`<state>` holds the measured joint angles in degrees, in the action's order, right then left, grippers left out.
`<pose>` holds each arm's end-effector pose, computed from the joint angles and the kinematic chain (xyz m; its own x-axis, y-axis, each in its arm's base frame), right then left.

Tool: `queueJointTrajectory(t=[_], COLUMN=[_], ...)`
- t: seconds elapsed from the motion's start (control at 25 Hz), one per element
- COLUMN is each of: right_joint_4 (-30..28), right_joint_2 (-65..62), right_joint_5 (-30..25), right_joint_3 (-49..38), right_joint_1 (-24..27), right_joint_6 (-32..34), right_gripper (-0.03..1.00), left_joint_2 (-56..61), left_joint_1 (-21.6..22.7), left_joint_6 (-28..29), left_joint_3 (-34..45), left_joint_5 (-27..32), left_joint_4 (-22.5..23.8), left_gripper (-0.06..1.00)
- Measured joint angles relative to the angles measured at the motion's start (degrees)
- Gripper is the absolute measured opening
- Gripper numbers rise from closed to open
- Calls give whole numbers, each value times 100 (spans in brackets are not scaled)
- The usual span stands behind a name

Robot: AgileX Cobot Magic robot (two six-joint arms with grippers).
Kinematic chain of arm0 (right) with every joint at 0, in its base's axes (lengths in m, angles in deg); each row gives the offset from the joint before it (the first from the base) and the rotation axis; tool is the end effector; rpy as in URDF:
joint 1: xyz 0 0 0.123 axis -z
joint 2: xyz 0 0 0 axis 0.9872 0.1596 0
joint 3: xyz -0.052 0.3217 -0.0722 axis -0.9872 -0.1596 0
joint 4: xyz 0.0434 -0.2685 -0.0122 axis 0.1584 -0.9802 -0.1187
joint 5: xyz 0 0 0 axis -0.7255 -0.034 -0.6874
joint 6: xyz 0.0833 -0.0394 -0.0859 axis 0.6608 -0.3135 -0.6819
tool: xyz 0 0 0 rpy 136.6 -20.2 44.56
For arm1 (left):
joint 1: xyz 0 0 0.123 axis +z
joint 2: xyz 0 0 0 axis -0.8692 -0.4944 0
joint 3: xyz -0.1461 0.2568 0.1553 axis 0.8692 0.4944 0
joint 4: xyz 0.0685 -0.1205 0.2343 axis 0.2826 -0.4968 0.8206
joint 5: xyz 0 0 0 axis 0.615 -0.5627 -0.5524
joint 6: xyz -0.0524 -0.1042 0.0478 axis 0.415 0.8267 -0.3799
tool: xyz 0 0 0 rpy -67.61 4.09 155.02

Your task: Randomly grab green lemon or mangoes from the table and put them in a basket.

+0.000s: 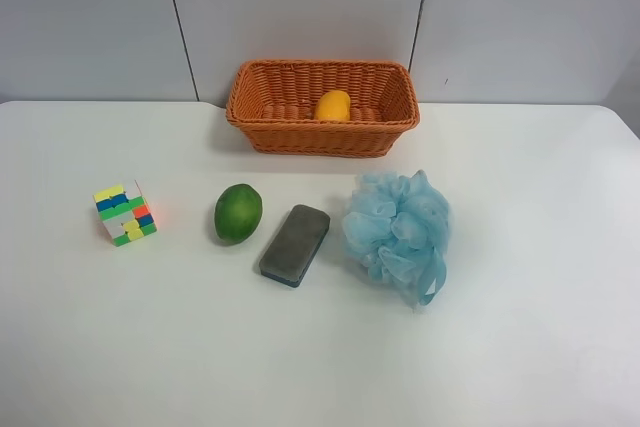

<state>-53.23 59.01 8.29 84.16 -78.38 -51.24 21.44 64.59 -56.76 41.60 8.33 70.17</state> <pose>0.1251 -0.0216 0.4008 -0.5675 -0.1293 -0.8131 0.0629 0.9779 -0.1994 -0.0073 -0.0102 0.2765 -0.4361 0.0626 -0.8977 0.0361 0.9980 0.0521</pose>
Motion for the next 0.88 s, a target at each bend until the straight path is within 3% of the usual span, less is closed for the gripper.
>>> queueJointTrajectory(t=[0.56, 0.88], right_joint_4=[1235, 1304], right_joint_2=[-2466, -3452], right_joint_5=[-359, -878], right_joint_3=[-2287, -2488], right_joint_1=[-6, -6], right_joint_6=[-180, -201], right_gripper=[81, 81], left_joint_2=[0, 0], left_joint_1=[0, 0], left_joint_6=[0, 0], left_joint_3=[0, 0], left_joint_5=[0, 0], left_joint_4=[0, 0], left_gripper=[99, 99])
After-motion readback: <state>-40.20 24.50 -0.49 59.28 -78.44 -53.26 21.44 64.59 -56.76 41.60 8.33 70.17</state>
